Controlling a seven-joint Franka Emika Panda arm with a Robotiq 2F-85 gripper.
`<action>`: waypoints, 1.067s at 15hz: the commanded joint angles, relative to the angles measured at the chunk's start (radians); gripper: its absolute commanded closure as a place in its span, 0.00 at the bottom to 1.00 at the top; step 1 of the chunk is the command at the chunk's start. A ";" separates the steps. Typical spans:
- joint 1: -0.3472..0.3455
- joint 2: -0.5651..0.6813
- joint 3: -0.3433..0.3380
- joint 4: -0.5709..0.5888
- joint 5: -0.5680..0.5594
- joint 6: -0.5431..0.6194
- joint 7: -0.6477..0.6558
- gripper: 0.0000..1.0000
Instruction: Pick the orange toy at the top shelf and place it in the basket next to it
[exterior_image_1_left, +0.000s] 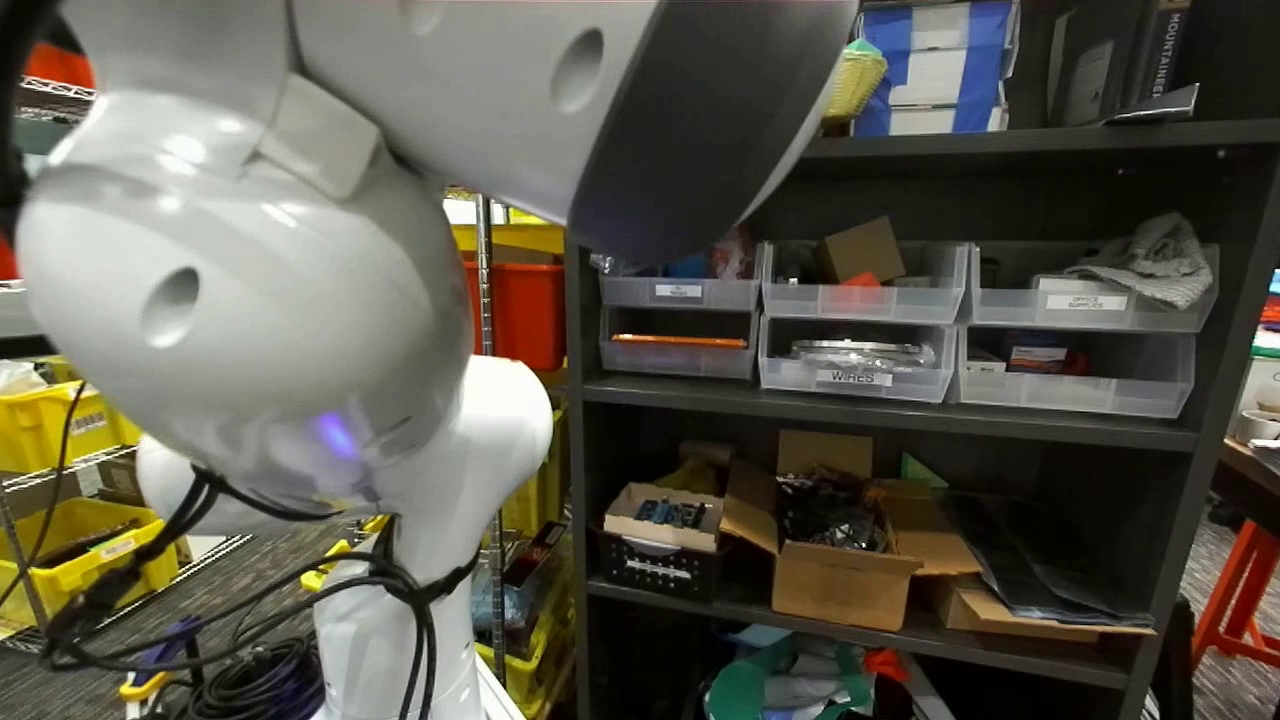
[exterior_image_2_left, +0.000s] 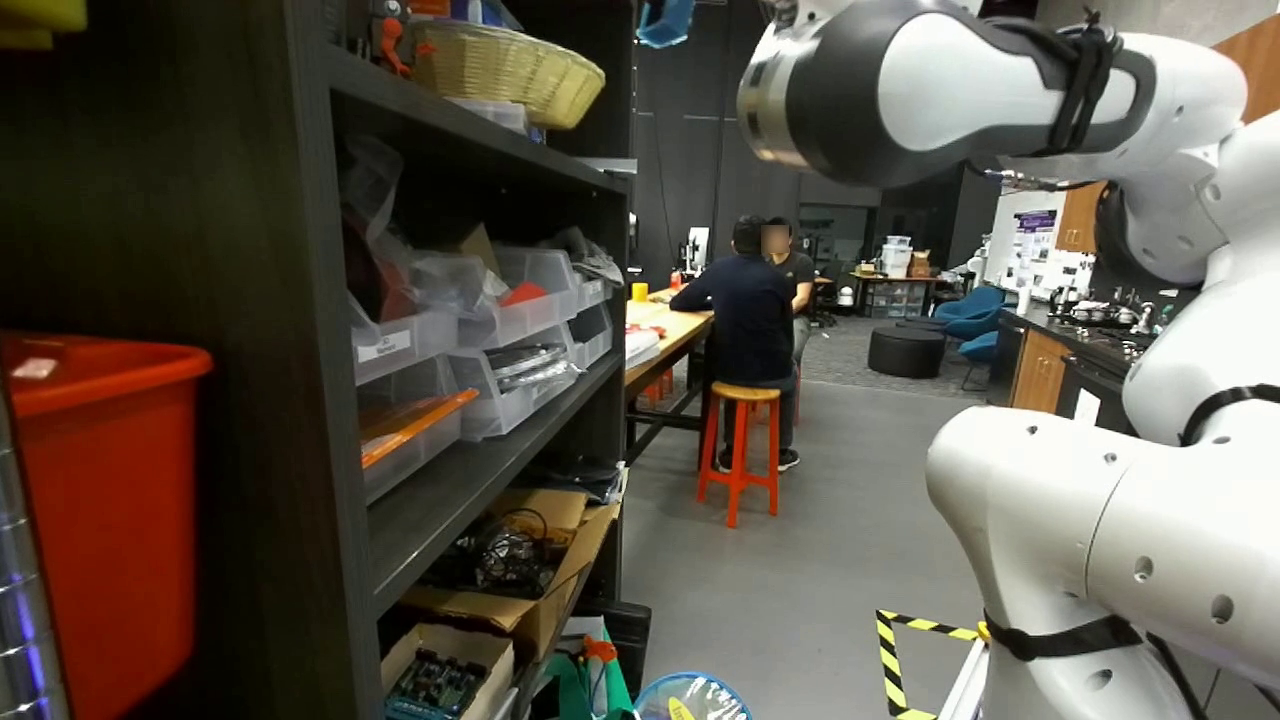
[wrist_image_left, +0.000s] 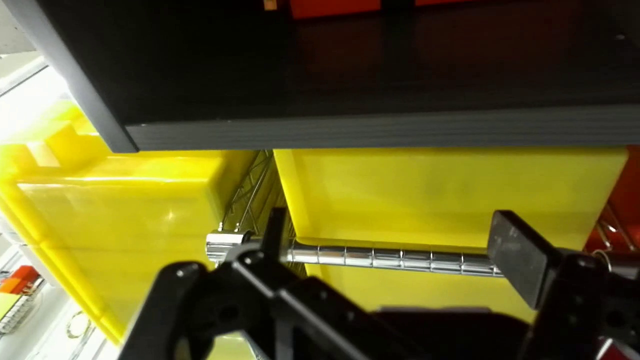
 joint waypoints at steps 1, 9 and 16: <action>0.000 0.000 -0.003 0.000 0.000 0.000 -0.006 0.00; -0.108 0.039 0.028 0.023 -0.117 0.011 -0.060 0.00; -0.240 0.101 0.097 0.048 -0.209 0.016 -0.193 0.00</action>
